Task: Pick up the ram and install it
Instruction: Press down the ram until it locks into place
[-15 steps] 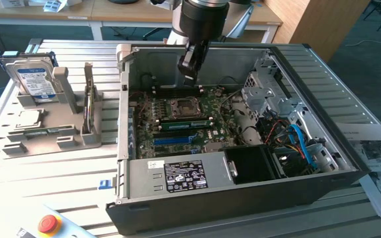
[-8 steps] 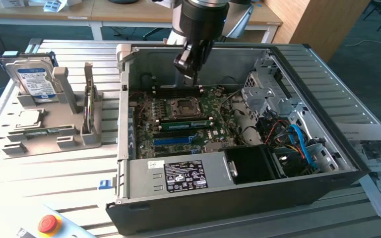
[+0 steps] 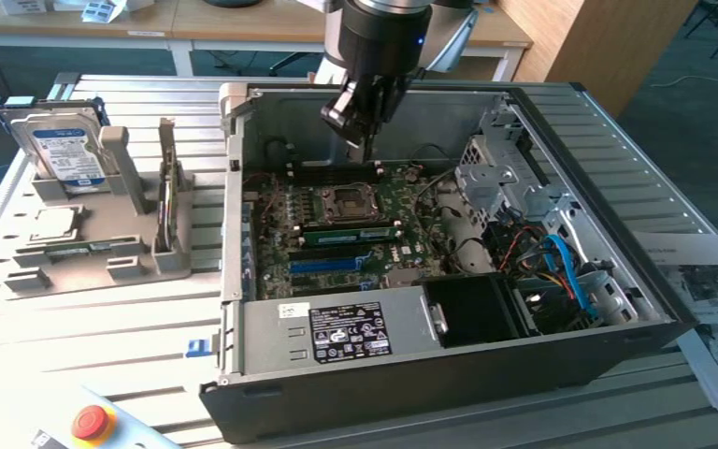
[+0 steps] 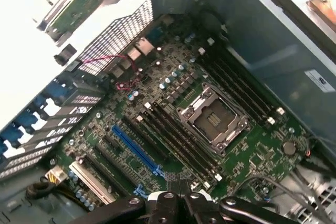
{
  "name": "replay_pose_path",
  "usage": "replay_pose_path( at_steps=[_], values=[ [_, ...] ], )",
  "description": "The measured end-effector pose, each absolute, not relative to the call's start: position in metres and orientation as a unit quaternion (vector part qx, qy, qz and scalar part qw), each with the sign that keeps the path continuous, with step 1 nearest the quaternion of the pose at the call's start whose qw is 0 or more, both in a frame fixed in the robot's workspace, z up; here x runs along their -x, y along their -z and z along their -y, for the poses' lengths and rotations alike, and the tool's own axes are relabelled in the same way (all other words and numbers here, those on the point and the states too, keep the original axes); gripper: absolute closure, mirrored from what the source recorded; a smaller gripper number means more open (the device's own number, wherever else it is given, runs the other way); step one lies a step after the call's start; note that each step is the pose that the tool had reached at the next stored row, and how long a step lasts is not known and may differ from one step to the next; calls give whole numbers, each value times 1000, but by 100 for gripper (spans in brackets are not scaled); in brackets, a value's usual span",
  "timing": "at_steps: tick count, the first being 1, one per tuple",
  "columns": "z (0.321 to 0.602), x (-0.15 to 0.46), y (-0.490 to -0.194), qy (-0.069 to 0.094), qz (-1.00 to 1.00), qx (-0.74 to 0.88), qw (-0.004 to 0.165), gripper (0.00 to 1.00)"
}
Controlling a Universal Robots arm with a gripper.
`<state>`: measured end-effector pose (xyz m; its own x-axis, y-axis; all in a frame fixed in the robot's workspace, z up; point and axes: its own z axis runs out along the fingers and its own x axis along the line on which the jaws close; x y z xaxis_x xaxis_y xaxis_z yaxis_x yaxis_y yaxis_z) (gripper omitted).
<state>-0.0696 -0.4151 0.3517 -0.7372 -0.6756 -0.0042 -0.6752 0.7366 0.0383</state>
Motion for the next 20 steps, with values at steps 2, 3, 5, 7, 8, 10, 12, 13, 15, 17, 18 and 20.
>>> replay_pose_path(
  at_steps=[2, 3, 5, 7, 8, 10, 12, 13, 15, 17, 18, 20],
  values=[
    [415, 70, -352, 19, 938, -346, 5, 90],
    [415, 70, -352, 19, 941, -337, 4, 90],
    [415, 70, -351, 19, 947, -320, 4, 90],
    [415, 70, -351, 19, 953, -302, 4, 90],
    [415, 70, -351, 19, 956, -294, 4, 90],
    [415, 70, -351, 19, 961, -277, 3, 90],
    [415, 70, -351, 19, 966, -259, 3, 90],
    [415, 70, -351, 19, 968, -250, 3, 90],
    [415, 70, -351, 19, 972, -233, 2, 90],
    [415, 70, -351, 19, 976, -215, 2, 90],
    [415, 70, -351, 19, 978, -206, 2, 90],
    [415, 70, -351, 19, 982, -188, 2, 90]
  ],
)
